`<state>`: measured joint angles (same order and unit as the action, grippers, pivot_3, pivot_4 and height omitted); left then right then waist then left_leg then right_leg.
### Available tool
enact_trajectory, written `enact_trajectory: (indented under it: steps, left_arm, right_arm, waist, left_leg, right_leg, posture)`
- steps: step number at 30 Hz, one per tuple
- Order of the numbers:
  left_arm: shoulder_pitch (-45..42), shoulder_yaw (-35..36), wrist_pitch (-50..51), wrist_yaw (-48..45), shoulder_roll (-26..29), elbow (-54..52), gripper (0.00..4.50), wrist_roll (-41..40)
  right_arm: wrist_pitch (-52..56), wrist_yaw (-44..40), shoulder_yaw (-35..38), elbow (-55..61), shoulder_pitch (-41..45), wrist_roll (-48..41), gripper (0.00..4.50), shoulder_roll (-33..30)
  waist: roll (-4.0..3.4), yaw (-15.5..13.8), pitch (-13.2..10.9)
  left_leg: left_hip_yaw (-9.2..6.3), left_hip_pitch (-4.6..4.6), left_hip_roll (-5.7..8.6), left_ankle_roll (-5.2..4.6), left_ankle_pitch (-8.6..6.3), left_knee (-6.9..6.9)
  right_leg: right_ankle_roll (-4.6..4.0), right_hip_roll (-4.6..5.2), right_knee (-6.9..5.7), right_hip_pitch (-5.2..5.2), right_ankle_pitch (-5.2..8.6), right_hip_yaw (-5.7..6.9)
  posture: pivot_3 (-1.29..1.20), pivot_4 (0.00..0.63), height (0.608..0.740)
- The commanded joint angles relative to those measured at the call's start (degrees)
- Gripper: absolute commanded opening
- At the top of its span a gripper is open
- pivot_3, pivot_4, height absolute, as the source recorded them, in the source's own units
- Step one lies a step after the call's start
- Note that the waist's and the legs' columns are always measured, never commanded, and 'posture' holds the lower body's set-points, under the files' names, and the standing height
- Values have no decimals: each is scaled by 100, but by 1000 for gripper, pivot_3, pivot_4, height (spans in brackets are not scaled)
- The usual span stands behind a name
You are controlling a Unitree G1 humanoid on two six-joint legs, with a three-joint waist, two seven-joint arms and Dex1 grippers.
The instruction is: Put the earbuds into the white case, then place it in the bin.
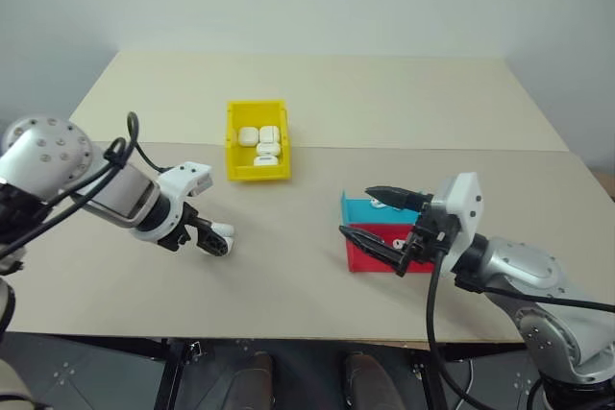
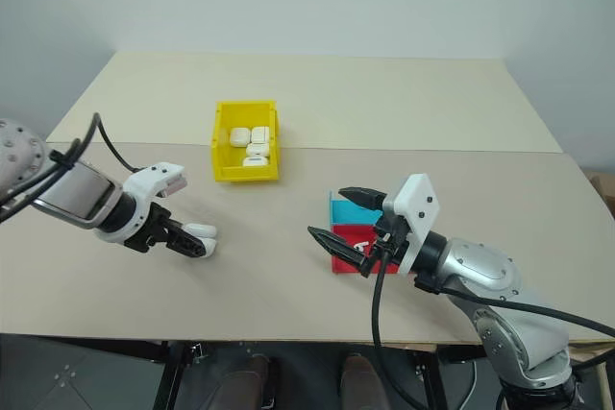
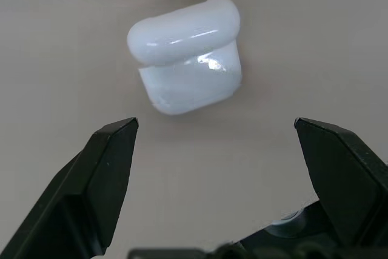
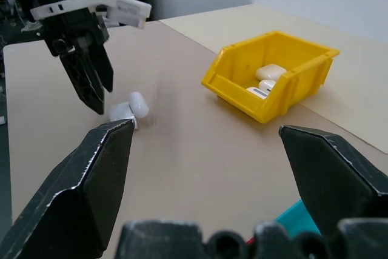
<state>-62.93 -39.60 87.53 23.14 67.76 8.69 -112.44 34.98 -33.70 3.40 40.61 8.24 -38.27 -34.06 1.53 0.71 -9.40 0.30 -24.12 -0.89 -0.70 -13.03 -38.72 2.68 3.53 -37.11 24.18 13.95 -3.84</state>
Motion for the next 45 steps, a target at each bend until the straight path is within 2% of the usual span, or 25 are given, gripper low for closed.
enact_trajectory:
  steps: [1, 9, 16, 21, 25, 35, 38, 41, 45]
  left_arm:
    - [-230, 21, 41, 133, -133, 205, 4500, -56]
    - [-4, 27, -131, 946, -319, 62, 4500, -56]
    - [258, 244, -277, 1276, -713, 121, 4500, -56]
    - [514, 403, -449, 1846, -838, 79, 4500, -56]
    - [808, 717, -634, 2399, -1082, 87, 4500, -56]
    - [1160, 1223, -579, 2876, -1432, 46, 4500, -56]
    - [1273, 1348, -636, 3056, -1416, -92, 3865, -56]
    - [1332, 1442, -607, 3080, -1349, -109, 2924, -56]
    - [1467, 1635, -723, 3222, -1188, -311, 2822, -56]
  right_arm:
    - [-143, 94, 34, 259, 17, 24, 4469, 57]
    - [-153, 116, -2, 287, 35, 65, 4469, 116]
    - [-177, 93, -55, 230, 128, 114, 4469, 148]
    - [-205, 52, -78, 201, 153, 119, 4469, 159]
    - [-232, 9, -98, 168, 173, 141, 4469, 162]
    - [-290, -77, -108, 107, 182, 198, 4469, 155]
    - [-291, -99, -98, 88, 189, 201, 4500, 162]
    - [-293, -112, -96, 73, 191, 211, 4500, 161]
    - [-308, -143, -89, 26, 203, 230, 4500, 157]
  waist:
    - [0, 13, 0]
    - [0, 8, 0]
    - [1, -4, 0]
    - [1, 8, 1]
    - [0, 1, 1]
    - [-4, -35, 5]
    - [-4, -31, 6]
    - [-4, -24, 6]
    - [-4, -13, 6]
  left_leg:
    - [0, 0, -1, 0, 0, 0]
    - [-2, 1, 0, 1, 0, 1]
    - [-3, 1, 2, 3, 2, 0]
    - [-4, 1, 1, 3, 2, 1]
    - [-5, 4, 2, 3, 2, 1]
    - [-5, 21, 6, 6, 4, 1]
    - [-4, 30, 6, 6, 4, 4]
    - [-2, 29, 6, 7, 4, 4]
    - [-2, 29, 6, 7, 4, 9]
  right_leg:
    - [0, -1, 0, 1, 0, 0]
    - [0, -1, -1, 0, 0, -1]
    - [-1, 2, 0, -2, -1, 0]
    - [-1, 2, -1, 0, -1, 0]
    - [-2, 3, -3, -2, -2, -1]
    - [-2, 6, -6, -17, -2, 0]
    - [-2, 6, -6, -24, -2, -2]
    - [-2, 6, -4, -23, -2, -2]
    - [-2, 6, -2, -21, -2, -2]
  posture:
    - [0, 150, 740]
    - [0, 150, 740]
    - [0, 150, 740]
    - [0, 150, 740]
    - [0, 150, 740]
    - [0, 150, 740]
    - [0, 150, 740]
    - [0, 150, 740]
    - [0, 150, 740]
